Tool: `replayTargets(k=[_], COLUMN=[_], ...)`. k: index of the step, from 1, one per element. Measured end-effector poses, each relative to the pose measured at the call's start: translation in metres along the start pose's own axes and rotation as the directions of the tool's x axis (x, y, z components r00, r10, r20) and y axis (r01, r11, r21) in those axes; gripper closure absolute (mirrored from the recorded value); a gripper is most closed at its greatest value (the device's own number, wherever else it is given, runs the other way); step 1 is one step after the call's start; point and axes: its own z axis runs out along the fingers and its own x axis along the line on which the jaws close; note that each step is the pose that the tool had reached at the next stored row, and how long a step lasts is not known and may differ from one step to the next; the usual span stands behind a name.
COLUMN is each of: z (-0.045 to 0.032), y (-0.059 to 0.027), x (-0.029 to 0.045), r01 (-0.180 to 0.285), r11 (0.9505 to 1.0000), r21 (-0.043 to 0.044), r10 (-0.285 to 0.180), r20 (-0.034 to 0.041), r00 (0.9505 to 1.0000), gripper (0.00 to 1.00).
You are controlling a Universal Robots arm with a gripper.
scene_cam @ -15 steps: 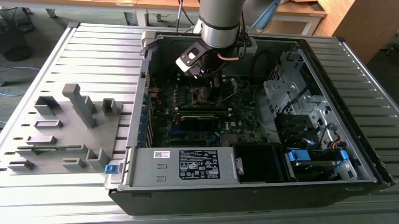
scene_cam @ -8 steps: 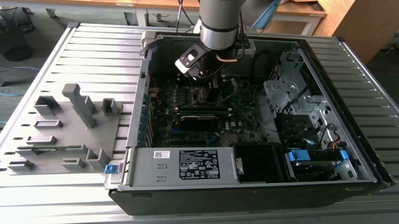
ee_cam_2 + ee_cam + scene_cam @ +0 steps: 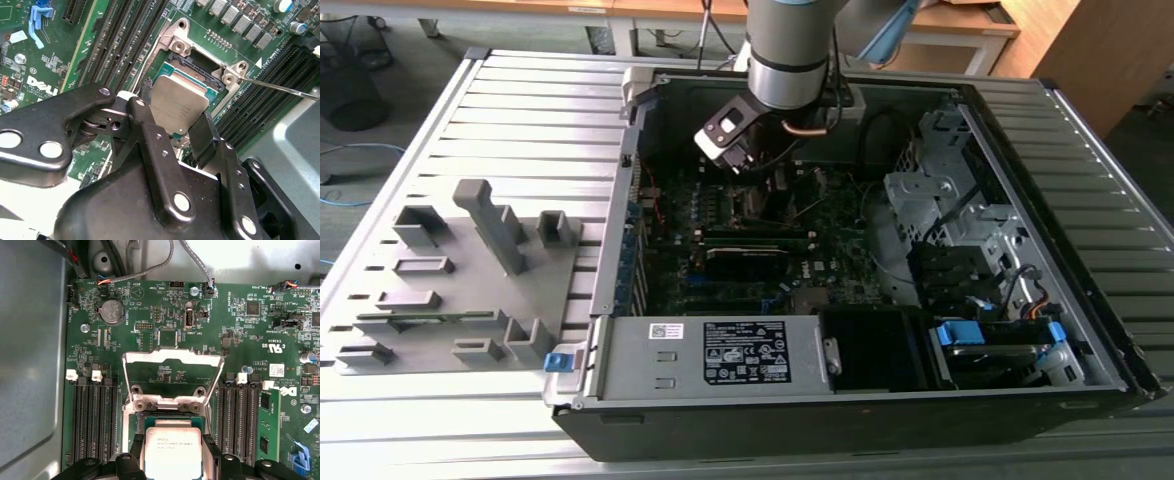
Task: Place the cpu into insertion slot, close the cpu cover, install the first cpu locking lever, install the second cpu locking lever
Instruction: 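Place the cpu into insertion slot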
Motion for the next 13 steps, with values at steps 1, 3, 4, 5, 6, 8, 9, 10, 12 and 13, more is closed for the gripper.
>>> replayTargets(k=[1,3,4,5,6,8,9,10,12,13], z=[0.0,0.0,-0.0001,0.0001,0.0004,0.0014,0.0021,0.0028,0.004,0.0042], y=[0.0,-0.0002,-0.0005,-0.0008,-0.0013,-0.0019,-0.002,-0.0021,-0.0022,-0.0023], x=[0.0007,0.0021,0.0027,0.003,0.0032,0.0033,0.0033,0.0033,0.0033,0.0032], r01=[0.0,0.0,0.0,0.0,0.0,0.0,0.0,0.0,0.0,0.0], r11=[1.0,1.0,1.0,1.0,1.0,1.0,1.0,1.0,1.0,1.0], r21=[0.0001,0.0001,0.0001,0.0,-0.0001,0.0,0.0,0.0001,0.0001,0.0002], r10=[0.0,0.0,0.0,0.0,0.0,0.0,0.0,0.0,0.0,0.0], r20=[0.0001,0.0001,0.0001,0.0,-0.0002,0.0,0.0,0.0,0.0,0.0002], r00=[1.0,1.0,1.0,1.0,1.0,1.0,1.0,1.0,1.0,1.0], gripper=[0.46,0.46,0.46,0.46,0.46,0.46,0.46,0.46,0.46,0.46])
